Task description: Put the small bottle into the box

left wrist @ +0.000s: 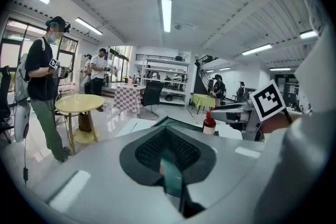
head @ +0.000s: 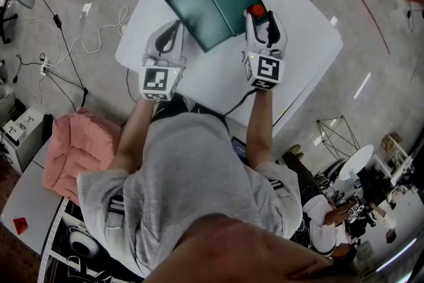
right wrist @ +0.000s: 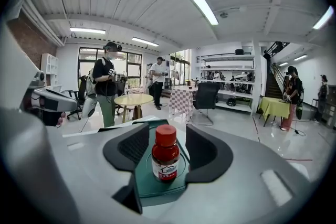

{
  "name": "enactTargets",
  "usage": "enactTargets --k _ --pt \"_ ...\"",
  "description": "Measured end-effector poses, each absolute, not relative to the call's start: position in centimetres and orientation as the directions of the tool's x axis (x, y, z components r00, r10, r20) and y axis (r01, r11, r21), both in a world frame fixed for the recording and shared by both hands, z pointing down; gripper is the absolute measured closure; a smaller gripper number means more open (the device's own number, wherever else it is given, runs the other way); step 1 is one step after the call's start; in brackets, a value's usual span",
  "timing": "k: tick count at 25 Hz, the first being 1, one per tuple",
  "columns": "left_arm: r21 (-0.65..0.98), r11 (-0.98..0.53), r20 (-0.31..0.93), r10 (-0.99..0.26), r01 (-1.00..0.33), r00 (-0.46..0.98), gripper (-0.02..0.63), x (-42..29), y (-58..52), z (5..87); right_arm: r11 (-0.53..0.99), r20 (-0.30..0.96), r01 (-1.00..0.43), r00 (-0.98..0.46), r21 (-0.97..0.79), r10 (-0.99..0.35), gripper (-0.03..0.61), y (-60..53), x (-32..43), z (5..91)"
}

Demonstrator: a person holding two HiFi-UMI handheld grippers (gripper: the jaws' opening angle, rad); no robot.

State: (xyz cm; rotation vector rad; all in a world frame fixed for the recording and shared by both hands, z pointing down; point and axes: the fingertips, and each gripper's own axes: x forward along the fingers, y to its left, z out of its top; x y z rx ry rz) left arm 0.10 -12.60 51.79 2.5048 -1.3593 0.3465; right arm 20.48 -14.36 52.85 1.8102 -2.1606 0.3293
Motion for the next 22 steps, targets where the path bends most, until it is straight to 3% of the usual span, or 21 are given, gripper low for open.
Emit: enactTargets --k 7,9,22 --pt "0.117 -0.518 0.343 -0.78 -0.847 0.524 0.603 0.1 -12.7 52.0 0.17 0.417 -0.985 -0.141 0.034 -0.898 0.399 -15.2 20.9 53.7" --pt "0.116 -0.515 0.344 -0.781 -0.849 0.521 0.603 -0.1 -12.7 52.0 0.171 0.416 -0.985 -0.141 0.034 -0.898 0.436 -15.2 20.8 53.6" --pt "0.113 -0.49 0.331 -0.801 -0.864 0.498 0.603 -1.8 -12.9 51.6 0.174 0.387 -0.984 -0.146 0.036 -0.911 0.448 -15.4 19.7 52.9"
